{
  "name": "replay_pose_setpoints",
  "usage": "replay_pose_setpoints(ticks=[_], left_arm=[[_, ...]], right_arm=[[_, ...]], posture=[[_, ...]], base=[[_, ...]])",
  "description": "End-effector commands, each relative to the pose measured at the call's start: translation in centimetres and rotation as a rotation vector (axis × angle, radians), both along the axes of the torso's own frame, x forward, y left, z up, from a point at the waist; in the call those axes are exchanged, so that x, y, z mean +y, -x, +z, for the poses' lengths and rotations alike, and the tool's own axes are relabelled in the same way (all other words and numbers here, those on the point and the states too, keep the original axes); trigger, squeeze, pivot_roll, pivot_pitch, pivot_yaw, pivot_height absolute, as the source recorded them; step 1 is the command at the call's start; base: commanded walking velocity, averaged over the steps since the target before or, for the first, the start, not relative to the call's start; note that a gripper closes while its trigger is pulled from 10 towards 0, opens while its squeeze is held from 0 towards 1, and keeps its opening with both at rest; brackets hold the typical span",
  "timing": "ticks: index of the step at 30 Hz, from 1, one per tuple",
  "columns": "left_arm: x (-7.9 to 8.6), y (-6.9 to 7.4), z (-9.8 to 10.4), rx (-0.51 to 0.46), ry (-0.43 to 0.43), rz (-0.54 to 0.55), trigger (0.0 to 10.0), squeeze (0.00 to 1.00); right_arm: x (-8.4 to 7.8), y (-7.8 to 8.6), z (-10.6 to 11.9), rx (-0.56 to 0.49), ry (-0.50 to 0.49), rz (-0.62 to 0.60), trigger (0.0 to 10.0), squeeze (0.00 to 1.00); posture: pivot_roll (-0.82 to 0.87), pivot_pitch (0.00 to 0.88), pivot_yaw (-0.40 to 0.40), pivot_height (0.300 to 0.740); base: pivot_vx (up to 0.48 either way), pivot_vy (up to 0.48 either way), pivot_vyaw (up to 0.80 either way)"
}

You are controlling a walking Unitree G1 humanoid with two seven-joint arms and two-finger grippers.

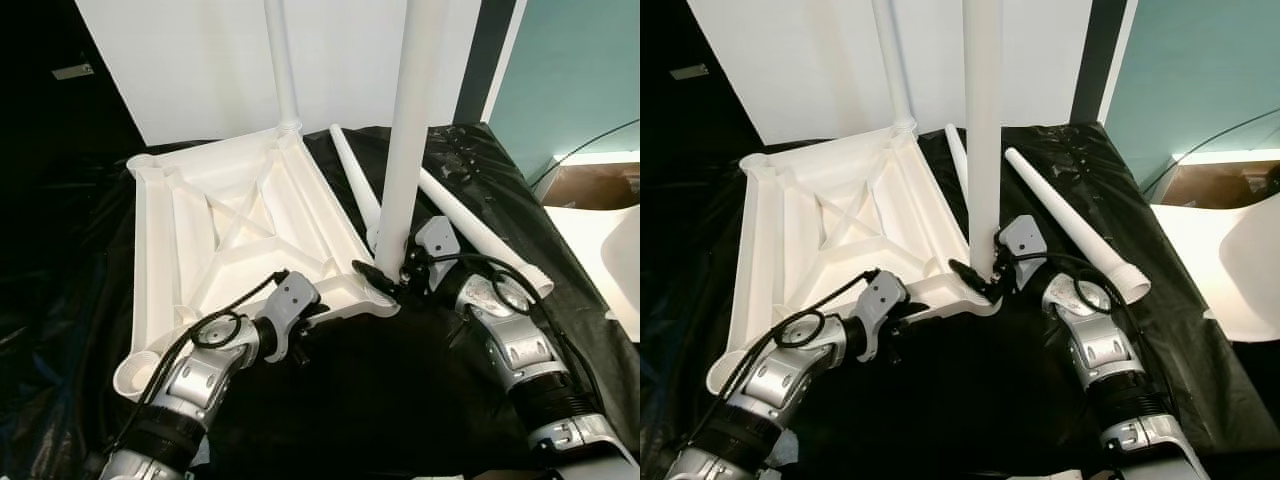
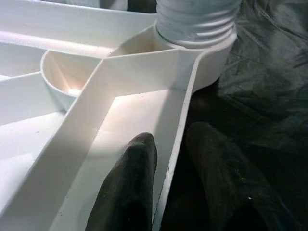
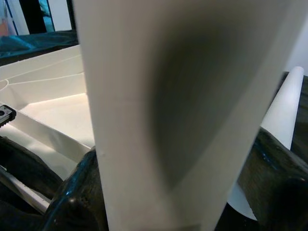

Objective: Building children table

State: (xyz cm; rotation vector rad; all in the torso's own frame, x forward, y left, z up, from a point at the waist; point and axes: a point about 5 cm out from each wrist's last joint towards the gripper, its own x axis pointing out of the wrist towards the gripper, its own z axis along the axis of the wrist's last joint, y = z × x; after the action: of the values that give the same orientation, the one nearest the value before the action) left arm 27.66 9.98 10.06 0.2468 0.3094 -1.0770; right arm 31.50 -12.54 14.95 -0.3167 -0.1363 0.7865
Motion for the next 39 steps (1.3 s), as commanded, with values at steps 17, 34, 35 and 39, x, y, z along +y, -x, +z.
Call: replay_pose_setpoints(ticks=[17, 34, 35, 39], left_arm=[[-0.1, 0.0, -1.2, 0.045, -0.076, -0.014, 10.0, 0.0], [-0.5, 0.0, -1.4, 0.048, -0.053, 0.002, 10.0, 0.0], [-0.5, 0.0, -1.4, 0.049, -0.053, 0.004, 10.0, 0.0], [-0.4, 0.0, -1.4, 0.051, -0.05, 0.007, 10.0, 0.0]], right_arm=[[-1.4, 0.2, -1.8, 0.135, 0.147, 0.217, 0.0, 0.0], [-0.7, 1.3, -3.3, 0.083, -0.067, -0.167, 0.0, 0.0], [-0.6, 1.6, -3.3, 0.048, -0.106, -0.251, 0.0, 0.0], [-1.1, 1.7, -2.8, -0.009, -0.19, -0.434, 0.0, 0.0]], posture=[[0.04, 0.0, 0.036, 0.74], [0.03, 0.0, 0.016, 0.74], [0.03, 0.0, 0.015, 0.74], [0.03, 0.0, 0.016, 0.74]], base=[[0.0, 0.0, 0.0], [0.0, 0.0, 0.0], [0.0, 0.0, 0.0], [0.0, 0.0, 0.0]])
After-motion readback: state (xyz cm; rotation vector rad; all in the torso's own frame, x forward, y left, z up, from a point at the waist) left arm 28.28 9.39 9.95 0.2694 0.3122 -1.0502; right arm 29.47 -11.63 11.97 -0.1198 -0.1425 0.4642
